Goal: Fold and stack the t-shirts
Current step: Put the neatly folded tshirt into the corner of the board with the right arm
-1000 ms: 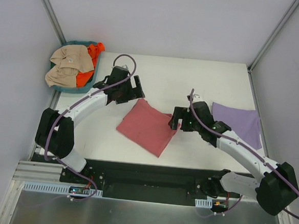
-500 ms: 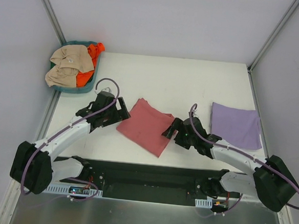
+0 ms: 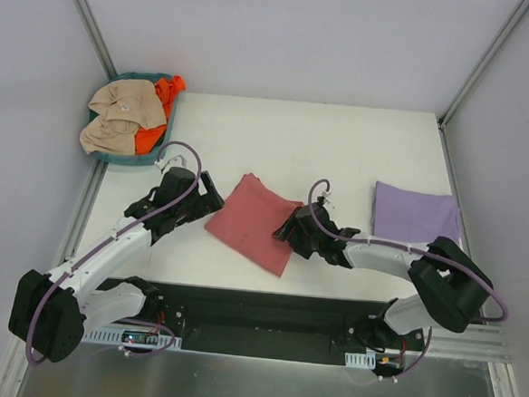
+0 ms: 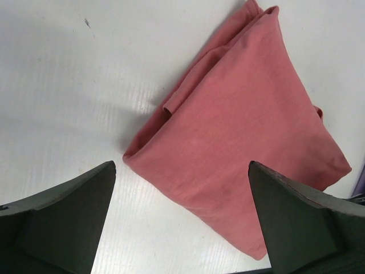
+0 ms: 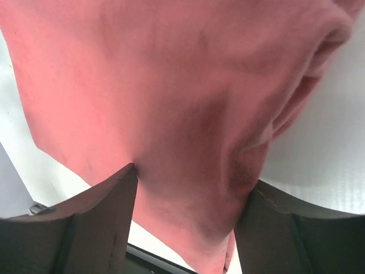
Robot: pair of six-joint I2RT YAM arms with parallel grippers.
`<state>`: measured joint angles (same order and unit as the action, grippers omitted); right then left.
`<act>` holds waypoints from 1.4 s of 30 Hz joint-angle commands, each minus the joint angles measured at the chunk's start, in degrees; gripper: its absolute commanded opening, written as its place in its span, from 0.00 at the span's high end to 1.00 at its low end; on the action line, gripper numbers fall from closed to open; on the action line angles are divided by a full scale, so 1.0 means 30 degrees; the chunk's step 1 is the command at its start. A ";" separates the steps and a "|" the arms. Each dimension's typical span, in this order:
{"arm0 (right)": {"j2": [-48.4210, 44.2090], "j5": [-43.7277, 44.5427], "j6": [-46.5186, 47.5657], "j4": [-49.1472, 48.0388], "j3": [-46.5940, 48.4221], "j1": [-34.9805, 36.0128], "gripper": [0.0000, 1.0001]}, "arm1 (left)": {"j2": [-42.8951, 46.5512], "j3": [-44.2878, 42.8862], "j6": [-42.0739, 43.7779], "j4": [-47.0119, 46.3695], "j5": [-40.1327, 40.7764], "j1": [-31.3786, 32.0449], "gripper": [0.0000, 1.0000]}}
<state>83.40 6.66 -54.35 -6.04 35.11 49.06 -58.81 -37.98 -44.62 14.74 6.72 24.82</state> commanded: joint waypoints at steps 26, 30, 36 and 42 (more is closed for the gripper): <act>0.2175 1.0721 1.7965 1.8476 0.9827 -0.1733 0.99 | 0.2083 0.0354 0.0577 0.0711 0.2534 -0.0450 0.01; 0.1324 1.3273 2.0543 1.8626 1.0354 -0.1909 0.99 | 0.1849 0.0296 0.0694 0.0740 0.2594 -0.0772 0.01; 0.1643 1.6906 2.0841 2.1081 1.1935 -0.1997 0.99 | 0.1731 0.0325 0.0694 0.0886 0.2623 -0.1299 0.01; 0.2085 1.9782 2.0782 2.2258 1.2874 -0.2143 0.99 | 0.1819 0.0413 0.0664 0.0916 0.2301 -0.1739 0.01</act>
<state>89.45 55.83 6.11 55.16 70.41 43.27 -53.65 -36.97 -43.66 16.73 12.73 20.51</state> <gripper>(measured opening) 0.100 0.990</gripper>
